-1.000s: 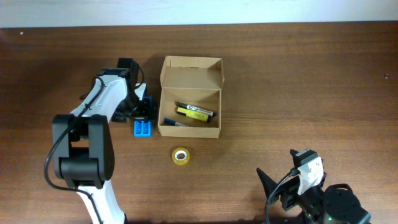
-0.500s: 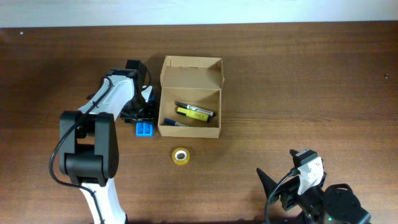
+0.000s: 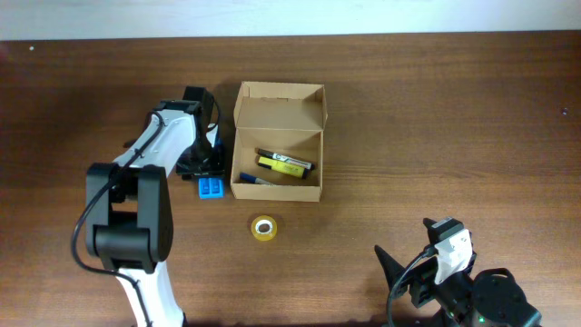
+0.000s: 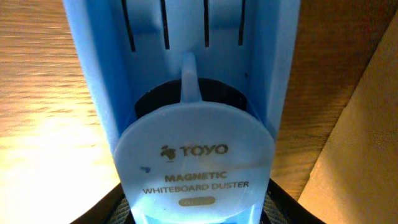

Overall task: Pack container
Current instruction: 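Lower the left gripper and grasp the blue duster, then carry the blue duster into the box and release it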

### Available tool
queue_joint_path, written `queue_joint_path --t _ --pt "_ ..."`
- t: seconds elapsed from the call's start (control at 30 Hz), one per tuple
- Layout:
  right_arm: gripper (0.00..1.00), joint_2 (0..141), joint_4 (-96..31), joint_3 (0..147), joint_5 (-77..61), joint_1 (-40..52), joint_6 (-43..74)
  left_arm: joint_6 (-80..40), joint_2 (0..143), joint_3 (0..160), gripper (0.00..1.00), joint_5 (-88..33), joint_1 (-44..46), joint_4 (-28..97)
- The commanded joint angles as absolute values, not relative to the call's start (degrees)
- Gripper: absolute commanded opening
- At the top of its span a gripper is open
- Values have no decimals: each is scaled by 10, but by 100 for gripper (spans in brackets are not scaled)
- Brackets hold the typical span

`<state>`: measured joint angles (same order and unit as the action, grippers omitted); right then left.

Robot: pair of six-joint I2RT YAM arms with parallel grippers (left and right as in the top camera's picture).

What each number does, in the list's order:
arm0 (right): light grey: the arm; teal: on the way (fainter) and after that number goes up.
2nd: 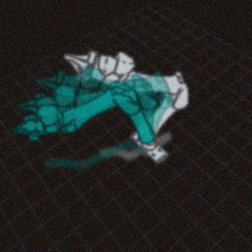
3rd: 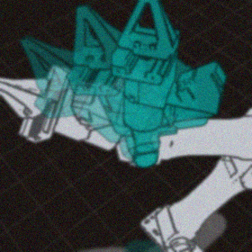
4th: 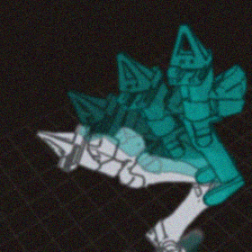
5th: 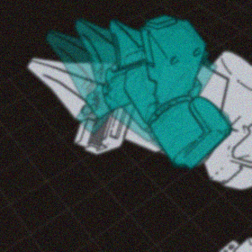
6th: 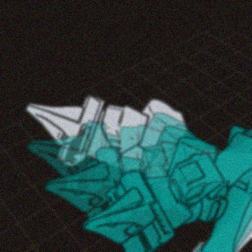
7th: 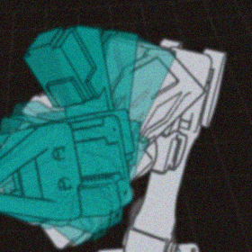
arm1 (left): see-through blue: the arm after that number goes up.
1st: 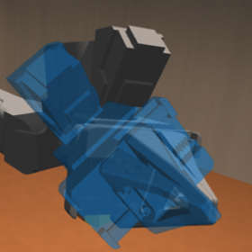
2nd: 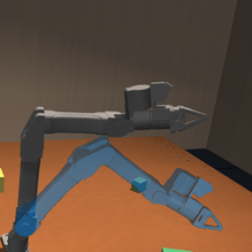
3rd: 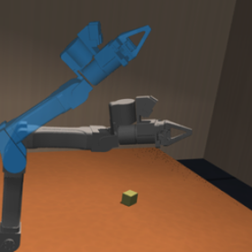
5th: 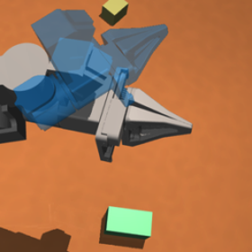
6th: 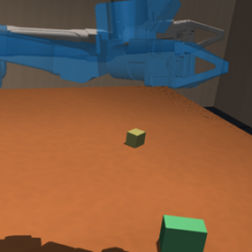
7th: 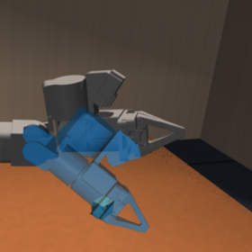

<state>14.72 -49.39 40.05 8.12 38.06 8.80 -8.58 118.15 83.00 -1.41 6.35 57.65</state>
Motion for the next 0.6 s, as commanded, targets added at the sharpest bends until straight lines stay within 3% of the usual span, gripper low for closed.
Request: queue_joint_path --t 0.0,0.37,0.57 --pt "99 145 -493 399 89 377 91 -116 1110 839 25 14 62 574" --pt "99 145 -493 399 89 377 91 -115 965 839 20 26 65 575" --pt "99 145 -493 399 89 377 91 -79 937 846 20 28 116 578"
